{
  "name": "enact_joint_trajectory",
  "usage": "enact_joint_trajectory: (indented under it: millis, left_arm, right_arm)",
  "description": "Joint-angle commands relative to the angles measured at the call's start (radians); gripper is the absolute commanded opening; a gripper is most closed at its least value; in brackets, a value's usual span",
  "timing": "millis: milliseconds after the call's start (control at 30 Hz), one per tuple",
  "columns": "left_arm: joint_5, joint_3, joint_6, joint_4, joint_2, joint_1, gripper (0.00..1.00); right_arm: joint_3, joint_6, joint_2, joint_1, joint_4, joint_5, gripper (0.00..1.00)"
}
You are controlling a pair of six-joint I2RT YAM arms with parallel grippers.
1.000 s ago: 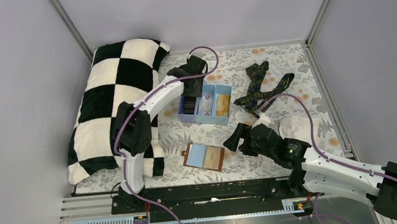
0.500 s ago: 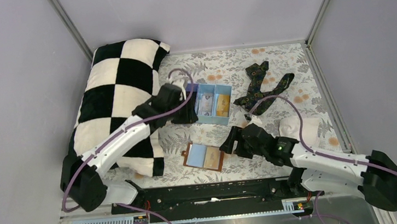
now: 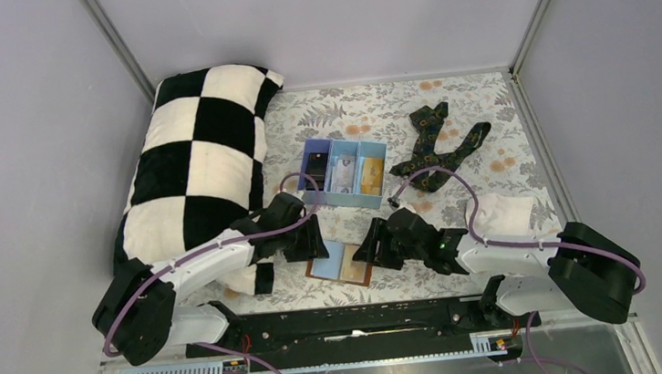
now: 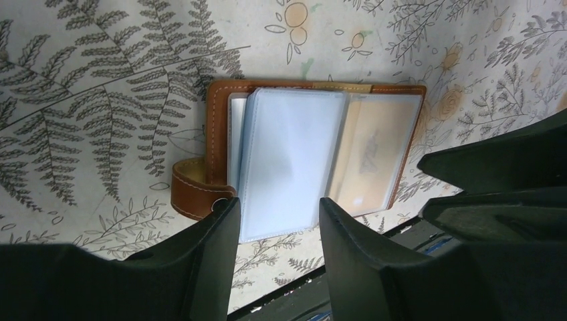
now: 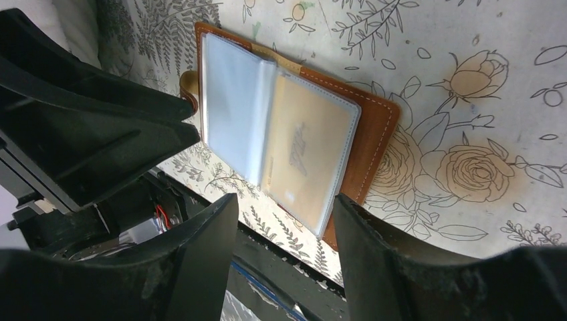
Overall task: Take the credit cards out of the card holder
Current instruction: Remove the credit card from the card holder.
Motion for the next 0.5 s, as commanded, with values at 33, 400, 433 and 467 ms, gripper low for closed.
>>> enact_joint_trajectory:
  millis: [33,400,433,467]
  left_arm:
    - [-0.001,-0.016,-0.025,0.114,0.025,0.002,0.51]
    - [0.016,-0.044,-0.025,0.154,0.071,0.002,0.51]
    - [0.017,-0.046,-0.025,0.158,0.075,0.001,0.51]
    - [0.018,-0.048,-0.025,0.161,0.078,0.002,0.51]
  right_arm:
    - [-0.025,0.029,0.028,0.011,0.093,-0.026,0.61]
    - [-0.047,0.040,0.084,0.011,0.172,-0.054,0.61]
    - [-0.046,0.040,0.090,0.011,0.181,-0.059,0.61]
    - [-0.047,0.043,0.094,0.011,0.187,-0.064,0.60]
